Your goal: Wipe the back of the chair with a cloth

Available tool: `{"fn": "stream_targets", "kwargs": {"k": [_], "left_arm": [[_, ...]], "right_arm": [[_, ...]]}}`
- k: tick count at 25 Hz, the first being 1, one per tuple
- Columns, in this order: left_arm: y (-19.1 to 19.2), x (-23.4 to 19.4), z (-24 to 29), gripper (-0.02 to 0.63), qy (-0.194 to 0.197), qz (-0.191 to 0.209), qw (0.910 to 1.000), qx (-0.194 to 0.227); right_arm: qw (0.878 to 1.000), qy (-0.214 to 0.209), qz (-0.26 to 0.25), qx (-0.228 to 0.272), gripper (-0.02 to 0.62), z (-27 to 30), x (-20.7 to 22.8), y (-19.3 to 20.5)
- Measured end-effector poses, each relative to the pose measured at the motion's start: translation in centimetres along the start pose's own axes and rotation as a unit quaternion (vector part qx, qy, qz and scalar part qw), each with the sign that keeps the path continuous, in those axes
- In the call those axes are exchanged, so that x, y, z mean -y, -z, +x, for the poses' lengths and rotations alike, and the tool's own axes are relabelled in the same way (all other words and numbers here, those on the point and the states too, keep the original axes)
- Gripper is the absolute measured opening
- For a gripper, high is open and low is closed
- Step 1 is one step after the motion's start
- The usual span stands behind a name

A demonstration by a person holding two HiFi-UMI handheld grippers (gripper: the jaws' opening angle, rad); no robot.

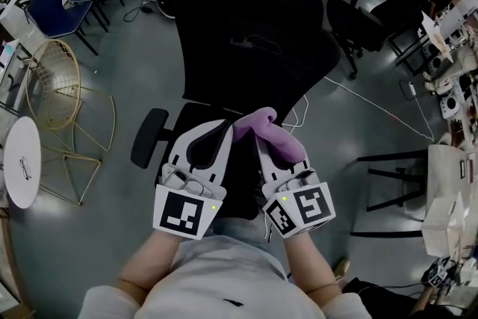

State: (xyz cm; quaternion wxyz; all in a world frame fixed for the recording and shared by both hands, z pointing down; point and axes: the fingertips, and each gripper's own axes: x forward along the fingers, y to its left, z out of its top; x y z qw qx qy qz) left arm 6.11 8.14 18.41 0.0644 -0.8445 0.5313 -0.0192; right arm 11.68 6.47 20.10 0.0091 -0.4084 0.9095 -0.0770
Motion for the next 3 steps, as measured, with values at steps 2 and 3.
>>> {"fn": "stream_targets", "kwargs": {"k": [2,3], "left_arm": [[0.04,-0.08,-0.06,0.014,-0.001,-0.002,1.0,0.0],[0.05,-0.12,-0.09,0.014,-0.002,-0.002,1.0,0.0]], "right_arm": [[1.0,-0.001,0.0,0.0,0.054,0.08,-0.1,0.02],[1.0,-0.002,0.0,0.0,0.054,0.13,-0.15,0.03]]}}
